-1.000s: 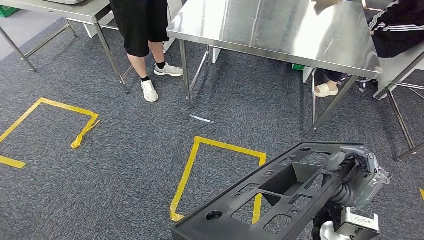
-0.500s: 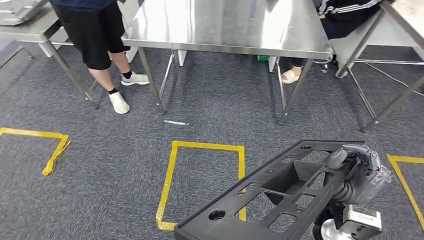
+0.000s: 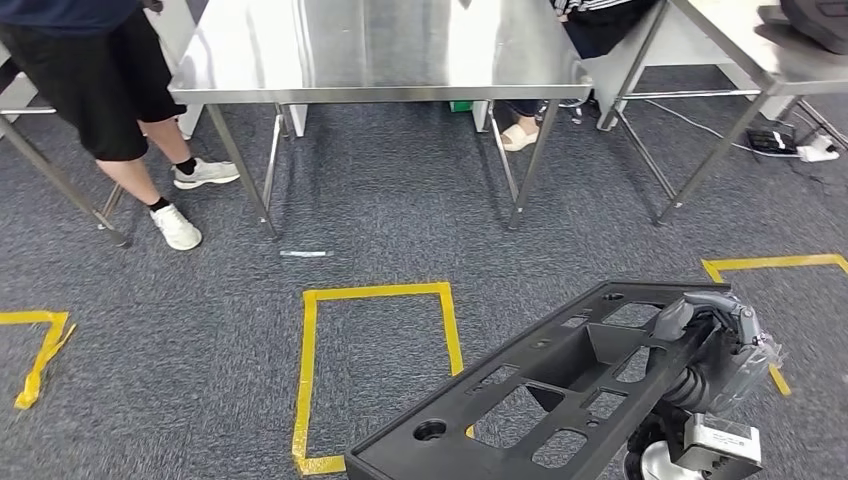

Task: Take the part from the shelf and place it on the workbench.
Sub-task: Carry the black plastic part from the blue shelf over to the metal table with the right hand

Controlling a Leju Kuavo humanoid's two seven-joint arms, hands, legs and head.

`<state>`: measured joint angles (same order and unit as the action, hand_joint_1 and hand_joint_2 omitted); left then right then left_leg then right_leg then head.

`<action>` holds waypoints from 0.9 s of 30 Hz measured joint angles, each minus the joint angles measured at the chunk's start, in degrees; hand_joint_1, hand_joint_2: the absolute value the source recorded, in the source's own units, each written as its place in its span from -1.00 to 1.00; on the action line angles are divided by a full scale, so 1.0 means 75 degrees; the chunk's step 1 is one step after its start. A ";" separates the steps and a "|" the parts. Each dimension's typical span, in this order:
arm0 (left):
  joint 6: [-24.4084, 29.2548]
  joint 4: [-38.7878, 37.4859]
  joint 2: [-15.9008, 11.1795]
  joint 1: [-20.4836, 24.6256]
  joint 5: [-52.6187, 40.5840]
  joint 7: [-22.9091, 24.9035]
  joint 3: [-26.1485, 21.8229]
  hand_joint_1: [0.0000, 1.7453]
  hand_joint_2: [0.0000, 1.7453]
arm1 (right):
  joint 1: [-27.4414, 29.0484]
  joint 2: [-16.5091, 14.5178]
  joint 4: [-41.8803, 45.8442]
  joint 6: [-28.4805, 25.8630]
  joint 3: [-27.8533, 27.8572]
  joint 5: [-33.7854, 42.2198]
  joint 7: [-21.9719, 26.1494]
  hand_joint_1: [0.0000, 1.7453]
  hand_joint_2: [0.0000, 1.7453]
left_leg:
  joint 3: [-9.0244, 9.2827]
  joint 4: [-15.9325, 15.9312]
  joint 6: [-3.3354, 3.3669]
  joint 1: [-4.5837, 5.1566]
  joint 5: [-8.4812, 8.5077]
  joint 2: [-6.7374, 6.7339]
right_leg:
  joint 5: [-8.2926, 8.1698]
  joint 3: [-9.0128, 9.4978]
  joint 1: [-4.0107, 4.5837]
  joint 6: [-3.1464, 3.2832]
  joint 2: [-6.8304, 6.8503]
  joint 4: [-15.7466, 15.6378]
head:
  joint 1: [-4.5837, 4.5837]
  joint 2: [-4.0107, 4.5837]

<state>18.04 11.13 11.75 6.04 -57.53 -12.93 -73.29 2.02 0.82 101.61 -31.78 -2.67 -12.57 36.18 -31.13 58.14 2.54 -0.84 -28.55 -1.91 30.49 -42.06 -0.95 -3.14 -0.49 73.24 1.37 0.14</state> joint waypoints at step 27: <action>0.0092 -0.0003 0.0021 0.0006 -0.0093 -0.0003 0.0055 -1.00 1.00 | 0.0107 0.0070 0.0111 0.0050 0.0020 -0.0410 -0.0067 1.00 1.00 | -0.0101 0.0052 0.0024 0.0013 0.0065 0.0250 | -0.0086 0.0435 0.0032 0.0068 -0.0075 -0.0752 | 0.0039 0.0001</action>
<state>18.73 11.10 11.91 6.09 -58.22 -12.95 -72.87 2.82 1.34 102.44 -31.40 -2.51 -15.64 35.68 -31.89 58.53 2.72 -0.75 -28.06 -0.04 29.85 -38.80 -0.71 -2.62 -1.06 67.59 1.66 0.15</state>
